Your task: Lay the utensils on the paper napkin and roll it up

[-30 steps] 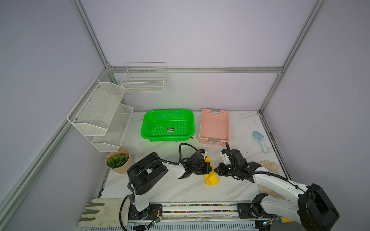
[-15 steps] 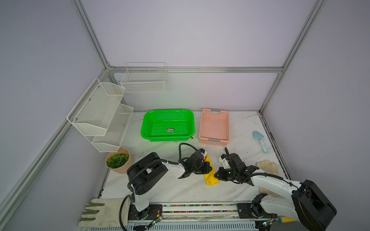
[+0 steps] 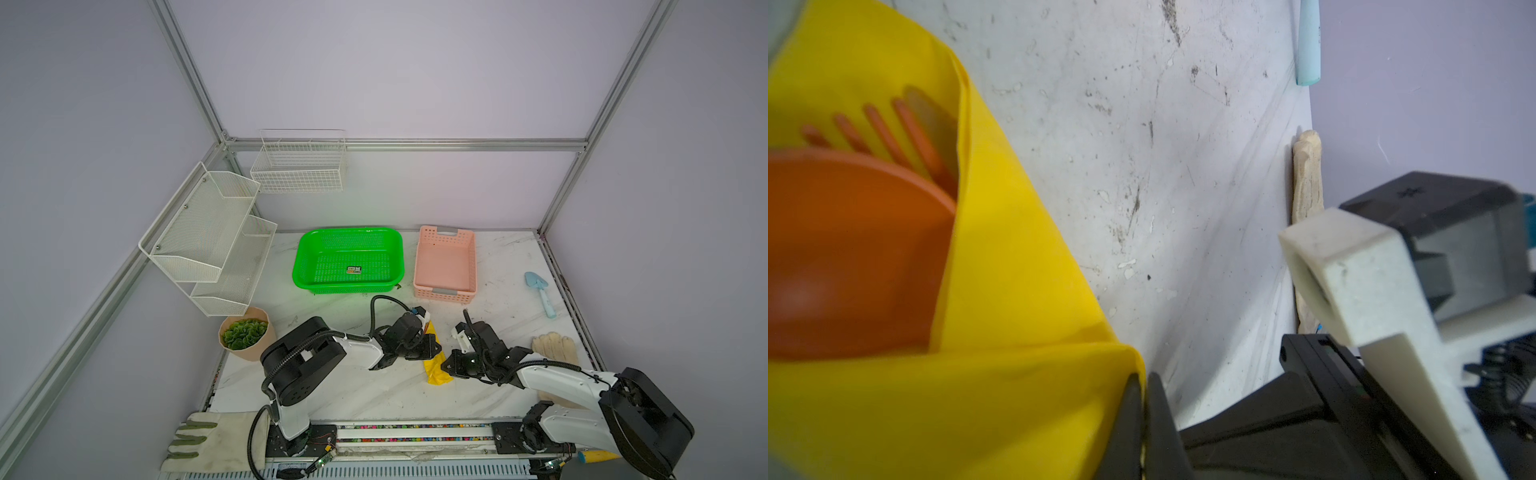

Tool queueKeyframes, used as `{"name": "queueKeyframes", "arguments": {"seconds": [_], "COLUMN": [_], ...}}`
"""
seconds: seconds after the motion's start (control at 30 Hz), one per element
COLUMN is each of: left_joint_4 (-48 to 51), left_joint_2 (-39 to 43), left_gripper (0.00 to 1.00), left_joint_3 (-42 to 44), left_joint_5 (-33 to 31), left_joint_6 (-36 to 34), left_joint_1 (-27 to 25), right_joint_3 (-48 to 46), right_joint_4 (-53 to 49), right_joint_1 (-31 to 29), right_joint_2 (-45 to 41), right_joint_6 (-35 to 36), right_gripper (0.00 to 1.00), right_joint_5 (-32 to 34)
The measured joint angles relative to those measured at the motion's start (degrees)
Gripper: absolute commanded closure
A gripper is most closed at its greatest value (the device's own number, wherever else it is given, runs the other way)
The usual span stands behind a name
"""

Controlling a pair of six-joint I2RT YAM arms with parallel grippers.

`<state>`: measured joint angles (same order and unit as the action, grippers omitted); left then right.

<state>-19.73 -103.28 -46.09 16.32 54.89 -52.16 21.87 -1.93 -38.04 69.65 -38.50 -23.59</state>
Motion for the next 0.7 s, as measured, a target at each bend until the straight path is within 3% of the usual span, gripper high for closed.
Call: {"name": "queueKeyframes", "arguments": {"seconds": [0.7], "left_joint_4": [-0.3], "left_joint_2": [-6.8], "left_gripper": [1.0], "left_joint_3": [-6.6], "left_joint_5": [1.3], "left_joint_6": [0.0], "left_joint_1": [-0.4], "right_joint_3": [-0.9], "right_joint_4": [2.3], "right_joint_1": [-1.9], "right_joint_2": [-0.6], "right_joint_6": [-2.2], "right_gripper": [1.0], "right_joint_5": [1.9]}}
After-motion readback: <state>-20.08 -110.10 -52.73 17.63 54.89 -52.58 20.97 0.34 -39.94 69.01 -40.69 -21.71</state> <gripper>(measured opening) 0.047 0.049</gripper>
